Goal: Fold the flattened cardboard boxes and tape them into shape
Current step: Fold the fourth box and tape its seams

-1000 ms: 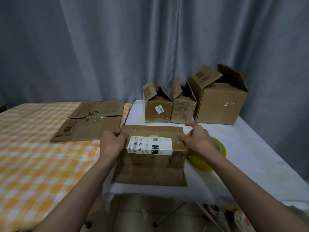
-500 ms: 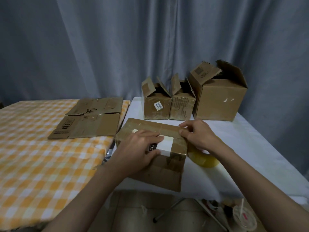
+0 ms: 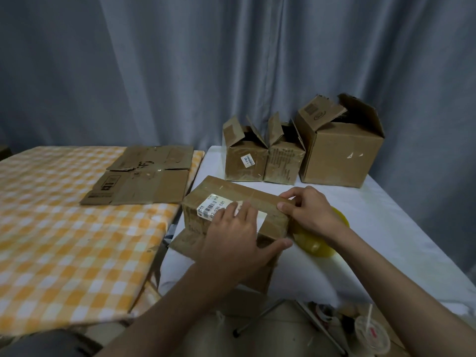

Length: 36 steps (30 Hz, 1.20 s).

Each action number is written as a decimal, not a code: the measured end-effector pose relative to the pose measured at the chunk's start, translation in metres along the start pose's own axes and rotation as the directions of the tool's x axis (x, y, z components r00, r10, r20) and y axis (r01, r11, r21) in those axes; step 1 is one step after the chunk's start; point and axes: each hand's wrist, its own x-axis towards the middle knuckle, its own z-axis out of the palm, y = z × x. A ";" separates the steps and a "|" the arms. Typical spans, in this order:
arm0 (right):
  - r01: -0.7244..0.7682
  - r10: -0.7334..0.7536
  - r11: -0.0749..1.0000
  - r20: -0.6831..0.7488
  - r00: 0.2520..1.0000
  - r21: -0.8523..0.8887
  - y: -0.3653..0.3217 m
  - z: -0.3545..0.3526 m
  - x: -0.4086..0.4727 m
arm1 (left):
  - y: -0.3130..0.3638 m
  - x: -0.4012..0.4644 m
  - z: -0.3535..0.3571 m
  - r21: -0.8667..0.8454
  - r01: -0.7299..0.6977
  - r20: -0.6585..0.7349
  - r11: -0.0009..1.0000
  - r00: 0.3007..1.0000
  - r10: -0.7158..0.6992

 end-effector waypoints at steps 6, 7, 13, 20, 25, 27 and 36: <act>0.055 -0.055 0.997 -0.005 0.998 0.057 0.001 -0.005 -0.005 | 0.001 0.006 0.003 -0.001 -0.005 0.018 1.000 1.000 0.005; 0.064 -0.064 0.996 -0.002 0.998 0.058 0.002 -0.008 -0.006 | 0.001 0.007 0.003 0.002 -0.012 0.034 1.000 0.999 0.012; -0.021 0.032 0.970 0.045 0.998 -0.243 0.028 -0.036 -0.022 | -0.004 0.013 -0.003 -0.029 -0.023 0.037 0.999 0.999 0.024; 0.110 -0.044 0.850 0.138 0.989 -0.516 0.051 -0.030 -0.041 | -0.035 0.021 -0.011 0.040 -0.202 0.234 0.979 0.954 0.188; 0.032 -0.071 0.931 -0.096 0.993 -0.364 0.055 -0.041 -0.042 | -0.031 0.023 -0.017 0.137 -0.201 0.149 0.970 0.972 0.181; 0.003 -0.046 0.963 -0.152 0.987 -0.271 0.056 -0.048 -0.043 | -0.018 0.021 -0.015 0.166 -0.153 0.093 0.974 0.986 0.139; 0.107 -0.113 0.994 -0.247 0.962 -0.036 0.048 -0.067 -0.058 | 0.019 0.031 -0.006 0.234 0.037 -0.088 0.972 0.996 -0.017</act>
